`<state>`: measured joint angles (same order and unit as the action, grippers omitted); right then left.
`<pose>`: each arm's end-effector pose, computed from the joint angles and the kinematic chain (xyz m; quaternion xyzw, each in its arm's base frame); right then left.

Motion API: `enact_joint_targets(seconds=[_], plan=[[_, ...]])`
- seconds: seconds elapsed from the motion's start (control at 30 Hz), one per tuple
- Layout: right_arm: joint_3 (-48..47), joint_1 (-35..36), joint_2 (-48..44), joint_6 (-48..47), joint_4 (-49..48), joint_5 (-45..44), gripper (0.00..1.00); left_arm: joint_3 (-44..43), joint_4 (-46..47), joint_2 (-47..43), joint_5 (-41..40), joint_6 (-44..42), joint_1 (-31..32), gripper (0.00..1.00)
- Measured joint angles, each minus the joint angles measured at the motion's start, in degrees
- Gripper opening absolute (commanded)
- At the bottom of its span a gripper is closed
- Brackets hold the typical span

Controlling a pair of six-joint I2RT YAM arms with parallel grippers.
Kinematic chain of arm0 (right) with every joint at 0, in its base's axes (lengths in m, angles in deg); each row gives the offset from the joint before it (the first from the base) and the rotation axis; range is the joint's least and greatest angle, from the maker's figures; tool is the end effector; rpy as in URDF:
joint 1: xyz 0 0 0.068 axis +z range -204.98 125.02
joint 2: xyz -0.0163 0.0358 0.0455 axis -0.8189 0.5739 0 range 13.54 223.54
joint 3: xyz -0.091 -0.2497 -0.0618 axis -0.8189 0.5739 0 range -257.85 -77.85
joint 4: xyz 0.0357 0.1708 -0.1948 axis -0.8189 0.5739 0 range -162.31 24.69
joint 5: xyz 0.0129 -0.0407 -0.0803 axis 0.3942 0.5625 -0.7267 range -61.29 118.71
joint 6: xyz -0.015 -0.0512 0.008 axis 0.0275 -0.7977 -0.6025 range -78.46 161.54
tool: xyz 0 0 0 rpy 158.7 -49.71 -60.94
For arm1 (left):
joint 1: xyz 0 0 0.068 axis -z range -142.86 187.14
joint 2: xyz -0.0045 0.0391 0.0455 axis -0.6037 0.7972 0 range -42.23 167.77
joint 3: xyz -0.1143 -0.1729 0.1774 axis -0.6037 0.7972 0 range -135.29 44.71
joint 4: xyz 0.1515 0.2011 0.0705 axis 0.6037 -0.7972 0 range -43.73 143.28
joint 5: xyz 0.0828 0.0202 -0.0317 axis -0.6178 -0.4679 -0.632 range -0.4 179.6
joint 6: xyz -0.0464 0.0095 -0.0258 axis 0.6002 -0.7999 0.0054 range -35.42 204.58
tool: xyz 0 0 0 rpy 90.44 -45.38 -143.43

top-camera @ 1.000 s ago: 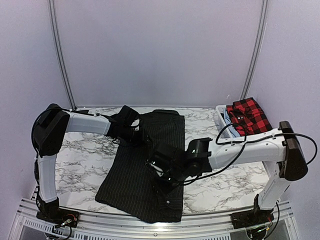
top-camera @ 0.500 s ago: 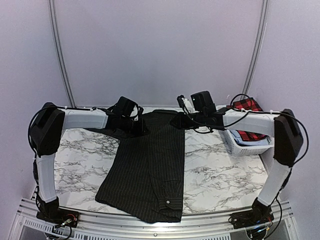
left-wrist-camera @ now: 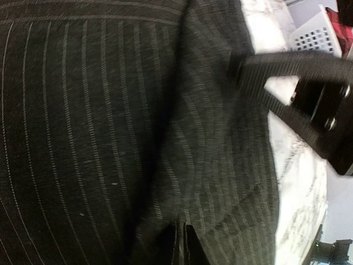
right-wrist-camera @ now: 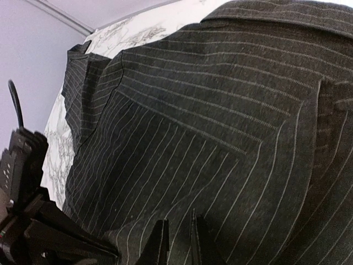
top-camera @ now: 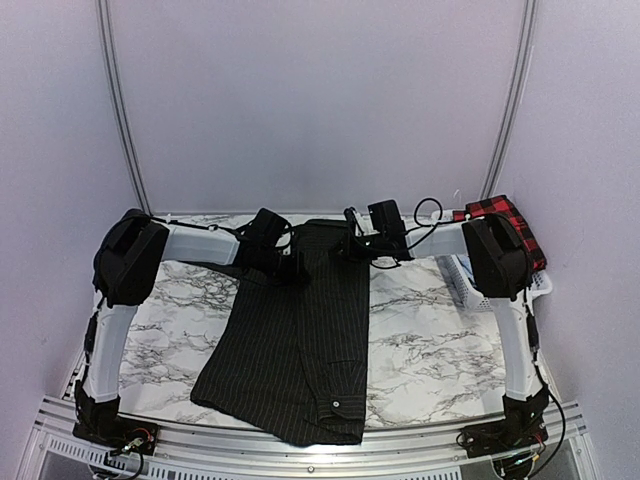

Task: Fold and stack the long sleeve shirts
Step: Move the right arm to the center of the board with the 1/3-folded shirt.

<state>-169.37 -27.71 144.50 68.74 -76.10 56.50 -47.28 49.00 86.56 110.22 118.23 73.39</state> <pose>0.4424 0.2467 0.1421 -0.1102 0.8635 0.3928 0.2964 0.3945 -0.3048 0.1501 0.0944 0.8936 -0.3669 0.2406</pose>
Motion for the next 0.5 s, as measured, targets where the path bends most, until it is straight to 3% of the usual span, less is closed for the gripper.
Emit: enact_joint_targets(seconds=[0.3, 0.5], plan=[[-18.7, -2.2, 14.6, 2.9, 2.2, 0.2, 0.11, 0.0, -0.2, 1.1, -4.2, 0.7, -0.7, 0.10], [-24.1, -2.9, 18.5, 4.1, 4.7, -0.8, 0.11, 0.0, -0.3, 1.1, -5.6, 0.8, -0.8, 0.19]])
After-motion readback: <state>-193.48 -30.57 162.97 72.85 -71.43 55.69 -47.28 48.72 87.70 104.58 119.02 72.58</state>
